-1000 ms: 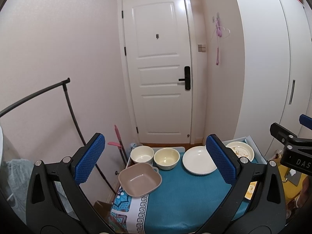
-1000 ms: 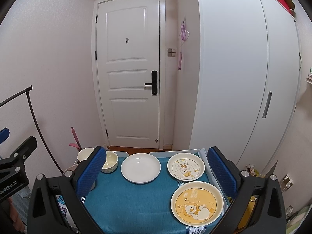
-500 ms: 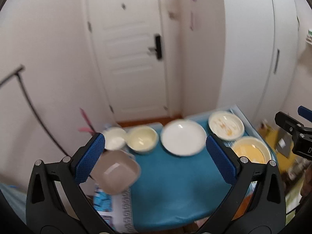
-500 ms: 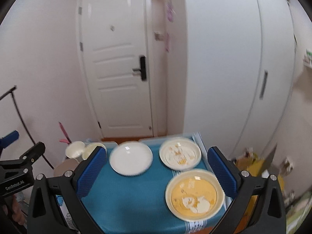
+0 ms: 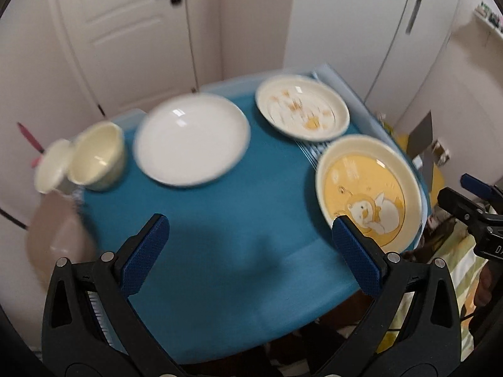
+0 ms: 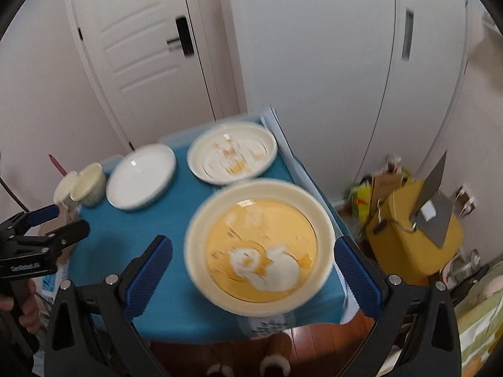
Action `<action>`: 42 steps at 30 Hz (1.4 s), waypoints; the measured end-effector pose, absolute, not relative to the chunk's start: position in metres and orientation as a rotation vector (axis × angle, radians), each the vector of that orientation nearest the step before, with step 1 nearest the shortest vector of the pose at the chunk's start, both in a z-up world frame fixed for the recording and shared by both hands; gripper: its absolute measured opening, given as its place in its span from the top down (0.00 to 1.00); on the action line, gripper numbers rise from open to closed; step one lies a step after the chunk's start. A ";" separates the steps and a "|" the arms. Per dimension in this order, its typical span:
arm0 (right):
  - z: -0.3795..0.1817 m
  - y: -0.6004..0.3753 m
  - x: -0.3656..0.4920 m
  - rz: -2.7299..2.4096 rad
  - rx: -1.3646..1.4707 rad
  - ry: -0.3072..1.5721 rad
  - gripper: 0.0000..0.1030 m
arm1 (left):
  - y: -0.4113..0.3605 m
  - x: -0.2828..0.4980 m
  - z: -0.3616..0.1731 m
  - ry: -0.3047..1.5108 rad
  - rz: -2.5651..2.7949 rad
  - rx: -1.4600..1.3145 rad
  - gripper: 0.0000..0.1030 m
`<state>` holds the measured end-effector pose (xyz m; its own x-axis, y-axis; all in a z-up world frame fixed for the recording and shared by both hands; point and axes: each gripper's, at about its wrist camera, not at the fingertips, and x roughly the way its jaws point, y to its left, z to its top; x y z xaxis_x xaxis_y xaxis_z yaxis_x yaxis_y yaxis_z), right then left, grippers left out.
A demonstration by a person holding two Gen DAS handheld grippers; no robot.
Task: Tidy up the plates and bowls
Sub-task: 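Reach both grippers to the large yellow cartoon plate and close on its rim, then lift the yellow plate with both grippers and carry it toward the bowls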
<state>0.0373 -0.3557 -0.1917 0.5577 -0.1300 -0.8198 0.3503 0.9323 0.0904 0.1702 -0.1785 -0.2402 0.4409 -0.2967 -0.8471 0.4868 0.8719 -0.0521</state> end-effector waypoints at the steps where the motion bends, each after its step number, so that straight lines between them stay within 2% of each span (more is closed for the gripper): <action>1: -0.201 -0.365 0.038 -0.272 0.275 0.962 0.07 | -0.193 0.172 -0.254 1.034 -0.487 0.222 0.00; 6: -0.248 -0.412 0.042 -0.219 0.369 1.063 0.29 | -0.236 0.178 -0.296 1.142 -0.487 0.226 0.00; 10: -0.277 -0.446 0.046 -0.176 0.426 1.123 0.37 | -0.259 0.178 -0.320 1.195 -0.449 0.227 0.04; 16: -0.297 -0.469 0.061 -0.072 0.448 1.169 0.57 | -0.277 0.186 -0.344 1.257 -0.397 0.198 0.26; 18: -0.303 -0.473 0.067 -0.040 0.445 1.182 0.67 | -0.283 0.189 -0.350 1.262 -0.386 0.190 0.30; 22: -0.311 -0.479 0.076 0.006 0.440 1.193 0.74 | -0.286 0.191 -0.351 1.268 -0.371 0.165 0.44; 24: -0.313 -0.481 0.080 0.024 0.433 1.198 0.82 | -0.287 0.193 -0.349 1.266 -0.365 0.158 0.50; 28: -0.315 -0.485 0.087 0.042 0.407 1.208 0.87 | -0.287 0.193 -0.345 1.274 -0.365 0.147 0.65; 31: -0.315 -0.487 0.089 0.049 0.403 1.211 0.87 | -0.288 0.190 -0.342 1.284 -0.358 0.148 0.69; 34: -0.315 -0.488 0.091 0.054 0.393 1.217 0.87 | -0.293 0.187 -0.340 1.291 -0.373 0.151 0.79; 42: -0.314 -0.486 0.093 0.064 0.365 1.229 0.87 | -0.298 0.182 -0.336 1.283 -0.344 0.179 0.79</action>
<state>0.0927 -0.4857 -0.3135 0.3414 0.2424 -0.9081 0.1475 0.9404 0.3065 0.1825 -0.2978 -0.3365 0.2420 -0.1515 -0.9584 0.3484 0.9354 -0.0598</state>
